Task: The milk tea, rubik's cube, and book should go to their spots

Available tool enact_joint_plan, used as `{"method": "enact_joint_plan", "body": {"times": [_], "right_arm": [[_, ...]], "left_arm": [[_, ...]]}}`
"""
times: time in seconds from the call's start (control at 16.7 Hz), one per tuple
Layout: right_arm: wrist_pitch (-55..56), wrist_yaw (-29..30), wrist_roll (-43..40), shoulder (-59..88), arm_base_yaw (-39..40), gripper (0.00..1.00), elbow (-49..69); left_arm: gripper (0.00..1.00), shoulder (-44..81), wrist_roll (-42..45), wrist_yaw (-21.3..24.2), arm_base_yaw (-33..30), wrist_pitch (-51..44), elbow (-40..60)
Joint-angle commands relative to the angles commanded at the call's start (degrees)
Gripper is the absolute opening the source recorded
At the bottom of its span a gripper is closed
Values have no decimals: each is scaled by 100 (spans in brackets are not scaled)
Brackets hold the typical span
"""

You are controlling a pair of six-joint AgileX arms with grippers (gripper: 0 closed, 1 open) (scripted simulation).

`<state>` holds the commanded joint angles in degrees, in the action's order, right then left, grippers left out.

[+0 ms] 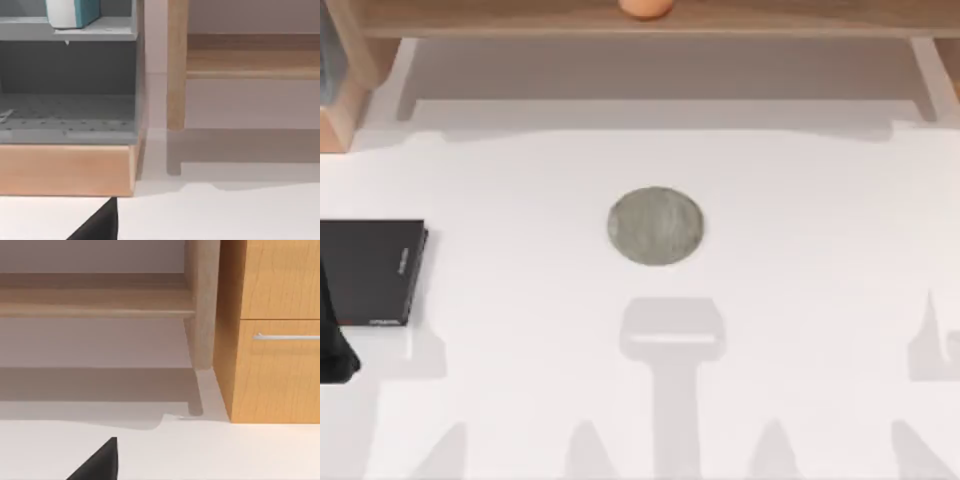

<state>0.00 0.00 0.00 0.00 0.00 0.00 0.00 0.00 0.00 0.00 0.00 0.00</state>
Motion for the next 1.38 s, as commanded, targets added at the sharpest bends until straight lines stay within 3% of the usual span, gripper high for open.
{"method": "enact_joint_plan", "body": {"times": [0.3,0.54,1.38], "right_arm": [[0,0,0,0,0,100,0],[0,0,0,0,0,100,0],[0,0,0,0,0,100,0]], "left_arm": [[100,355,6,-132,-154,158,297],[100,1684,9,-596,-646,702,1305],[100,9945,131,-2923,-3132,3343,6283]]}}
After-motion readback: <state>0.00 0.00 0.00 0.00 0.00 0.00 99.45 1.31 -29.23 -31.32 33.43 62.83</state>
